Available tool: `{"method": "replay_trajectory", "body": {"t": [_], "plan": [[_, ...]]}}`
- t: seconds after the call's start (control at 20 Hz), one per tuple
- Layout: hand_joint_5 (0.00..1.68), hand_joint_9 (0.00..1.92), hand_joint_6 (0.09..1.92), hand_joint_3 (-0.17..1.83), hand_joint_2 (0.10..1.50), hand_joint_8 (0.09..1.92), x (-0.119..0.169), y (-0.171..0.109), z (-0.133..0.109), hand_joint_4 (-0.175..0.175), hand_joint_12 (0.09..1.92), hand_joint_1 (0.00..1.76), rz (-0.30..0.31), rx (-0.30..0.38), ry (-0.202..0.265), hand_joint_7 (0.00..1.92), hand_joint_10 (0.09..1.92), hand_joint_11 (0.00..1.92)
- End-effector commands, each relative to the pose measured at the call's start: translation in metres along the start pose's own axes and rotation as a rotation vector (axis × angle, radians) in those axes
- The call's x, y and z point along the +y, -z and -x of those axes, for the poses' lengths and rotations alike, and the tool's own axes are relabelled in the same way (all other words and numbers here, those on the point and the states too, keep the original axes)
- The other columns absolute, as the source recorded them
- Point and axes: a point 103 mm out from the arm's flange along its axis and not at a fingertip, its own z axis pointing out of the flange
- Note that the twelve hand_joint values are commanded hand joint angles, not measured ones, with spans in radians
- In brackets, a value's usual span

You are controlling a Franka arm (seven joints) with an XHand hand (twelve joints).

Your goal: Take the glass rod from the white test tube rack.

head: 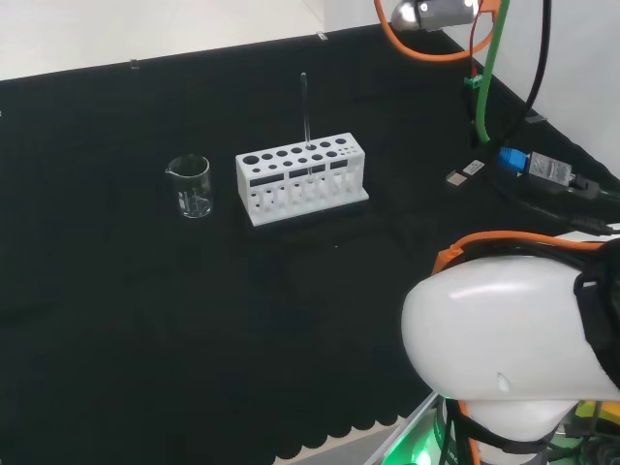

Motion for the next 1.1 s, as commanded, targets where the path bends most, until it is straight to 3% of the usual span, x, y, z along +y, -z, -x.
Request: {"method": "replay_trajectory", "body": {"t": [0.05,0.15,0.25,0.75,1.1], "plan": [[0.26,0.34,0.3,0.58,0.72,0.5,-0.084,0.033,0.059,-0.066,1.15,0.69,-0.012,0.018,-0.185,0.29,0.66,0.29],[0.13,0.08,0.12,0.48,0.77,0.46,-0.092,0.035,0.065,-0.047,1.23,0.6,-0.014,0.022,-0.204,0.07,0.75,0.07],[0.11,0.02,0.09,0.45,0.78,0.45,-0.091,0.035,0.051,-0.043,1.25,0.58,-0.016,-0.005,-0.205,0.01,0.78,0.01],[0.12,0.0,0.09,0.43,0.79,0.49,-0.09,0.037,0.052,-0.041,1.25,0.57,-0.016,-0.007,-0.211,0.0,0.8,0.0],[0.12,0.0,0.09,0.42,0.79,0.52,-0.089,0.037,0.053,-0.042,1.25,0.57,-0.015,0.019,-0.189,0.0,0.82,0.0]]}}
